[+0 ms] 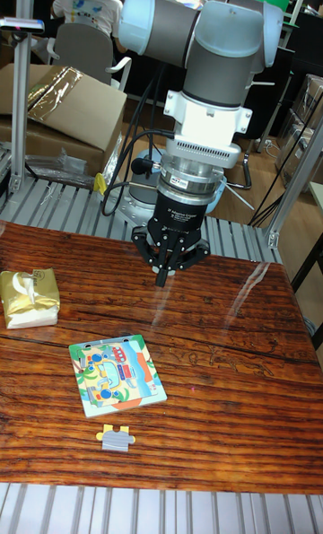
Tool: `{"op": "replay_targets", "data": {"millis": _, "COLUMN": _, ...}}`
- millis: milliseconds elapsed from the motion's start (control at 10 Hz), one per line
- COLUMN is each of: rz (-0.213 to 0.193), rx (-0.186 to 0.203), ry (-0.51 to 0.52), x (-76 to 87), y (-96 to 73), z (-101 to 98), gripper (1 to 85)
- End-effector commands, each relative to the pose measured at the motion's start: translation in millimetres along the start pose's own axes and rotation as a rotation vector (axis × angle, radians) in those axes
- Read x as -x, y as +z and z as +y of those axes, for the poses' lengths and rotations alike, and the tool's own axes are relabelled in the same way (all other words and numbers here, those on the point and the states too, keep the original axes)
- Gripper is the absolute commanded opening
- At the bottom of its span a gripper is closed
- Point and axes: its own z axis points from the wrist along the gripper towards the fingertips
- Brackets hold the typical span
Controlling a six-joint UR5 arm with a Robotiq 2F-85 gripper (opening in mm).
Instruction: Assemble one piece of a puzzle
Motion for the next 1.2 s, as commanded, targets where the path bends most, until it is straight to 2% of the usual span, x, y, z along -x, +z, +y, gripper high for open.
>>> {"op": "replay_targets", "data": {"millis": 0, "rz": -0.002, "rx": 0.011, "ry": 0.005, "x": 0.9, "y": -0.6, "z": 2.3, "gripper": 1.3}}
{"op": "replay_targets", "data": {"millis": 1100, "rz": -0.010, "rx": 0.007, "ry": 0.012, "x": 3.5, "y": 3.2, "z": 0.8, "gripper": 1.3}}
